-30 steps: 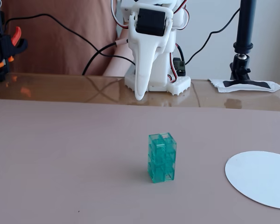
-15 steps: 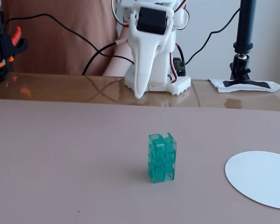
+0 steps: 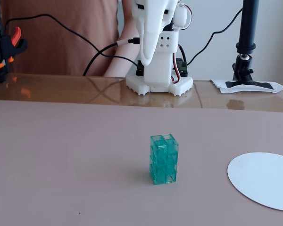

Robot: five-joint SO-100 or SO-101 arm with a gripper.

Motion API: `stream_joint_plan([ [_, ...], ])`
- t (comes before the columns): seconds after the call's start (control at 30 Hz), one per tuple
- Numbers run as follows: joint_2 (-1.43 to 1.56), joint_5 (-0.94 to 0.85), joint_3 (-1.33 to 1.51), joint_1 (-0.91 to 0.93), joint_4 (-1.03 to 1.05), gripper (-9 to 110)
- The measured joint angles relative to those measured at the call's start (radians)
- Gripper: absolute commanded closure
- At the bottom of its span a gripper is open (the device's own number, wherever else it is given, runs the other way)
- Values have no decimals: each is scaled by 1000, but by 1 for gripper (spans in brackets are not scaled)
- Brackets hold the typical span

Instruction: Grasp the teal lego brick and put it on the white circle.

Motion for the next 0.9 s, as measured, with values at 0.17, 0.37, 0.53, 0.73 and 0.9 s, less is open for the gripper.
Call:
stream_joint_plan([
  [0.17, -296, 61, -192, -34, 11, 102],
  [0.37, -592, 94, -405, -127, 29, 102],
  [0.53, -788, -2, -545, -129, 55, 102],
  [0.73, -1097, -38, -707, -87, 77, 98],
  [0.9, -1307, -81, -782, -87, 81, 80],
])
